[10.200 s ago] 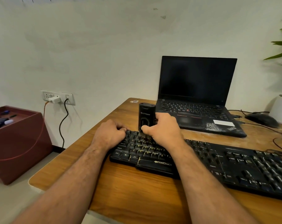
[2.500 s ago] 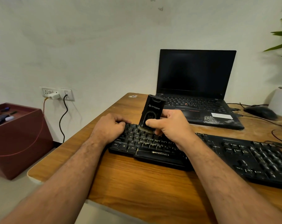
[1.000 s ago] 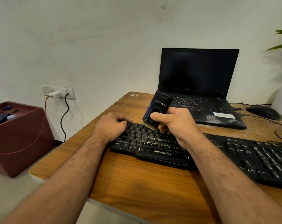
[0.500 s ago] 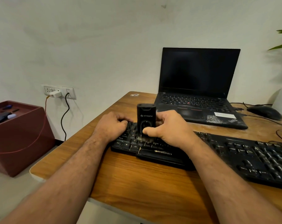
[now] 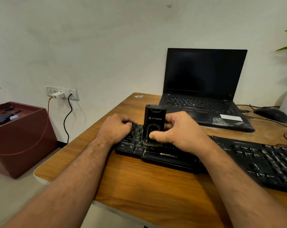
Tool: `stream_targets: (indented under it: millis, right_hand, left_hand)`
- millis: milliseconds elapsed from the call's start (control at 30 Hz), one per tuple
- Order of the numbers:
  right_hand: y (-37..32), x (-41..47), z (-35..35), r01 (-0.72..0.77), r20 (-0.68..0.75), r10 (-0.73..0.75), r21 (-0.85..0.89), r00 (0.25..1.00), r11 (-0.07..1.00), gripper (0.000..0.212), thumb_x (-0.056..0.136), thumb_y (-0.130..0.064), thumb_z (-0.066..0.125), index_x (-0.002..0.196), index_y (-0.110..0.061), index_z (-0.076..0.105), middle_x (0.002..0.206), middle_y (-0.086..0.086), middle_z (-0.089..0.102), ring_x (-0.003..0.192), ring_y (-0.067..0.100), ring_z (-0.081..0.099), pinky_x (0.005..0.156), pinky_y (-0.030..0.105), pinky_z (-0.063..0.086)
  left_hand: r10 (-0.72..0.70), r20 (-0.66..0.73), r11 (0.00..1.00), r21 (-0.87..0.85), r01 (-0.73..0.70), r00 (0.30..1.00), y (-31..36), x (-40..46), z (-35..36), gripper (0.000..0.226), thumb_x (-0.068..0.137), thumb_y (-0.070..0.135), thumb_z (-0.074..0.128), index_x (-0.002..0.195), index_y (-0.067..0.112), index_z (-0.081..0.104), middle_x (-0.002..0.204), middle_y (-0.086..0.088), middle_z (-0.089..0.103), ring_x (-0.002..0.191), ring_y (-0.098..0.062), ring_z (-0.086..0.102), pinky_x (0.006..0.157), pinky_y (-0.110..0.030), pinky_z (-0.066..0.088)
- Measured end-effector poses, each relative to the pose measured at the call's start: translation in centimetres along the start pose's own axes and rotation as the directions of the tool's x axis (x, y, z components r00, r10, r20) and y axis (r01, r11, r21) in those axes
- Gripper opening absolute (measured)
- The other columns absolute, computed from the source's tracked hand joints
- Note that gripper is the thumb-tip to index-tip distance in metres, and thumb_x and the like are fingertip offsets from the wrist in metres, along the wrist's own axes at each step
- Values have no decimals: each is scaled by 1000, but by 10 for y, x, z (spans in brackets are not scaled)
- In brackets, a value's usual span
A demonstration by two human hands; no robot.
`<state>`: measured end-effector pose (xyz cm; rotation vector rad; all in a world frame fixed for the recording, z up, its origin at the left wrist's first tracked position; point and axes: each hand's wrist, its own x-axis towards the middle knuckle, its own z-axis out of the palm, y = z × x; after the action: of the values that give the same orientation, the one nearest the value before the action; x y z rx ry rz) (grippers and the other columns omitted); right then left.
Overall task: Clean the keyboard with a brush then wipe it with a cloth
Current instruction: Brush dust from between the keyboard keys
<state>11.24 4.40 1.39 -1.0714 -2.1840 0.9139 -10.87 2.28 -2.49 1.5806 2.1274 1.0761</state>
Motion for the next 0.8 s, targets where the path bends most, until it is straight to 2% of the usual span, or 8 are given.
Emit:
stream_targets:
  millis: [100,167,333,467,533,633,700,800]
  right_hand:
    - [3,3,3,-9,-75,2,-98,997,995,34,76,-35,85,108,-27,75,89,-12,76,80,0,69,68,17,53]
    - [2,4,3,-31,-115,22,-71,993,997,34,75,-35,86,107,-26,75,87,-12,75,77,-1,69,65,18,52]
    - [2,-3,-2,-18,-3,18,-25,1000,1000,25,74,-32,87,96,-31,74,80,-11,76,73,2,71,68,23,56]
    - [2,2,-1,-43,-116,37,-48,993,998,34,76,-34,86,106,-26,73,86,-10,75,77,1,69,67,22,55]
    - [1,0,-5,-29,-68,27,-28,997,999,30,75,-35,86,102,-29,73,81,-10,75,72,1,69,65,22,53]
    - [-2,-6,-6,5,73,0,-64,997,998,25,74,-36,85,97,-31,75,81,-6,76,74,8,71,72,31,59]
    - [-1,-3,-4,7,7,-6,-115,1000,993,29,75,-37,85,100,-28,74,82,-5,75,75,10,70,72,32,59]
    - [-1,0,-4,-3,-90,-5,-88,996,996,32,76,-35,85,105,-28,72,82,-8,73,76,6,69,69,27,57]
  left_hand:
    - [-6,-2,1000,10,6,1000,1,-1,0,23,92,22,57,90,38,75,83,13,70,80,-3,64,74,-22,47]
    - [-8,-11,1000,20,8,1000,1,-1,0,24,93,23,57,95,36,76,85,15,69,80,-1,62,70,-18,43]
    - [-12,-4,1000,19,12,1000,2,-1,0,24,92,22,57,96,35,76,85,14,69,81,-2,63,74,-23,47]
    - [-7,4,999,33,7,1000,2,-2,-1,23,94,23,57,100,34,76,87,13,69,80,-2,62,67,-20,43]
    - [-11,-1,1000,25,11,1000,3,-2,-1,23,94,23,57,98,35,76,86,13,69,79,-3,63,66,-20,44]
    - [-26,-12,1000,-4,26,1000,4,-3,-1,22,93,20,58,94,34,75,81,13,68,78,-5,64,75,-24,48]
    - [-21,-7,1000,10,21,1000,4,-3,-1,23,93,21,58,96,34,76,82,13,68,79,-4,64,75,-24,49]
    - [-13,-3,1000,13,13,1000,3,-3,-2,23,94,22,57,96,35,76,83,14,68,80,-2,63,72,-22,46]
